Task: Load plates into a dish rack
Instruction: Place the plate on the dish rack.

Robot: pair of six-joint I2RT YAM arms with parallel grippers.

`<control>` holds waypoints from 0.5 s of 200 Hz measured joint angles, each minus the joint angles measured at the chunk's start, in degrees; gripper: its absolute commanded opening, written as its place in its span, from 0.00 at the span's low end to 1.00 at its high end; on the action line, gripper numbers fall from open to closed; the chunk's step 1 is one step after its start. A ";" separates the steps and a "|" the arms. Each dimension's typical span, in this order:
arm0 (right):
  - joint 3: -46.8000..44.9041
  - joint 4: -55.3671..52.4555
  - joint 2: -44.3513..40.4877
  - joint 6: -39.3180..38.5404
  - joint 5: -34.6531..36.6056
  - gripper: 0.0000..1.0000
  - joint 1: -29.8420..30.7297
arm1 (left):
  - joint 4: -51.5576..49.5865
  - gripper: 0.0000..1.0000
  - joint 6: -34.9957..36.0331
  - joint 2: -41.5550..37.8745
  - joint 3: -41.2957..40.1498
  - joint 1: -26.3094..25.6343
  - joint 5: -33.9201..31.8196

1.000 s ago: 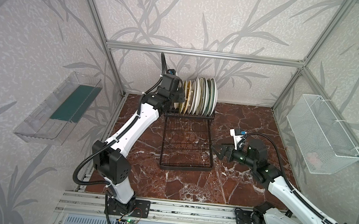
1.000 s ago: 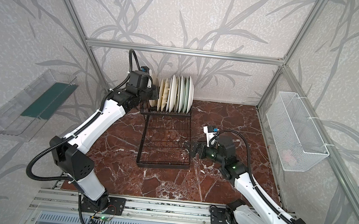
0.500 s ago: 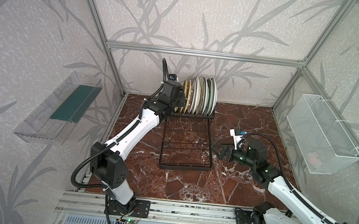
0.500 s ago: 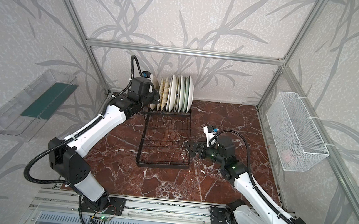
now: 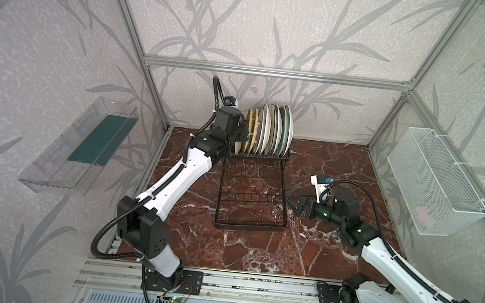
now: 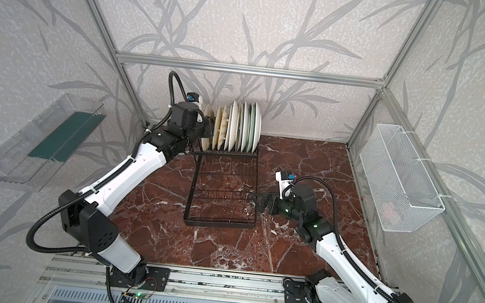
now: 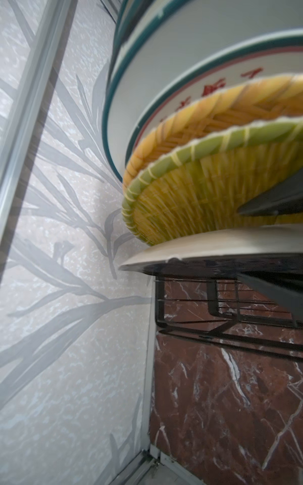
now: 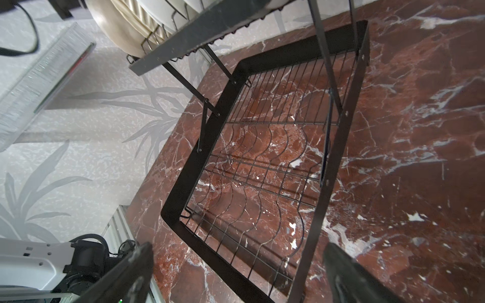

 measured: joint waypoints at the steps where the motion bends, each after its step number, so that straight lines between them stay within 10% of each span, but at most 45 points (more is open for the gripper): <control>1: 0.00 -0.07 0.00 -0.04 0.07 0.99 0.00 | 0.00 0.41 0.07 -0.04 0.04 0.02 -0.02; 100: 3.50 -7.26 3.39 -3.72 7.76 1.00 0.04 | 0.28 0.65 -3.61 -19.85 -10.82 0.17 2.62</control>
